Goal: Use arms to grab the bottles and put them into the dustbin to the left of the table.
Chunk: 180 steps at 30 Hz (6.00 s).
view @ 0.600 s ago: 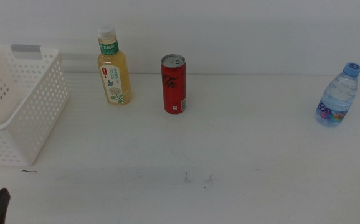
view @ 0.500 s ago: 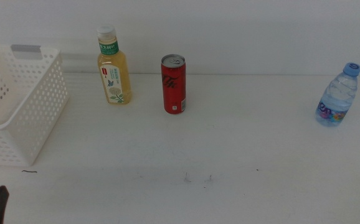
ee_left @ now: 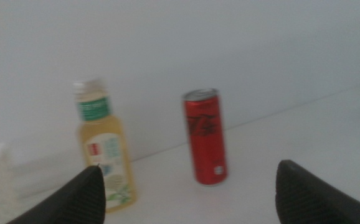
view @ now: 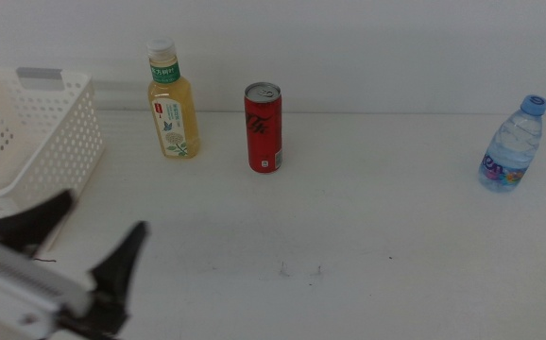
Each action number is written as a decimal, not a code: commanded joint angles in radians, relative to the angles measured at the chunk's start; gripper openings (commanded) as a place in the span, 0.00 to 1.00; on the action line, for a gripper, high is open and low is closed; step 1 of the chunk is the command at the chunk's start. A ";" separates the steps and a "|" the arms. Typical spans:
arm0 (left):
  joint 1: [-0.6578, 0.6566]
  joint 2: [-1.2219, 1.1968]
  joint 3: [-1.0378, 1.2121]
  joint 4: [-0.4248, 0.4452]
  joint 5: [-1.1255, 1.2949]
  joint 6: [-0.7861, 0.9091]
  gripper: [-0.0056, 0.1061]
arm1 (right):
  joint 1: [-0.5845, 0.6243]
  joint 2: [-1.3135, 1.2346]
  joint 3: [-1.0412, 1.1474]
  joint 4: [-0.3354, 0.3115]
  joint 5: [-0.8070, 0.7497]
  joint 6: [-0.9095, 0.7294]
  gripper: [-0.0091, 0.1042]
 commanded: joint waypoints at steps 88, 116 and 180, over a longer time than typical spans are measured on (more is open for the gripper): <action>-0.048 1.239 -1.190 0.087 0.109 -0.228 0.20 | -0.006 -0.005 0.003 -0.004 -0.016 -0.006 0.89; 0.160 0.461 -1.303 -0.222 1.813 0.050 0.17 | -0.006 -0.005 0.003 -0.004 -0.016 -0.006 0.89; 0.156 0.166 -0.853 -0.039 1.181 -0.051 0.89 | -0.006 -0.005 0.003 -0.004 -0.016 -0.006 0.89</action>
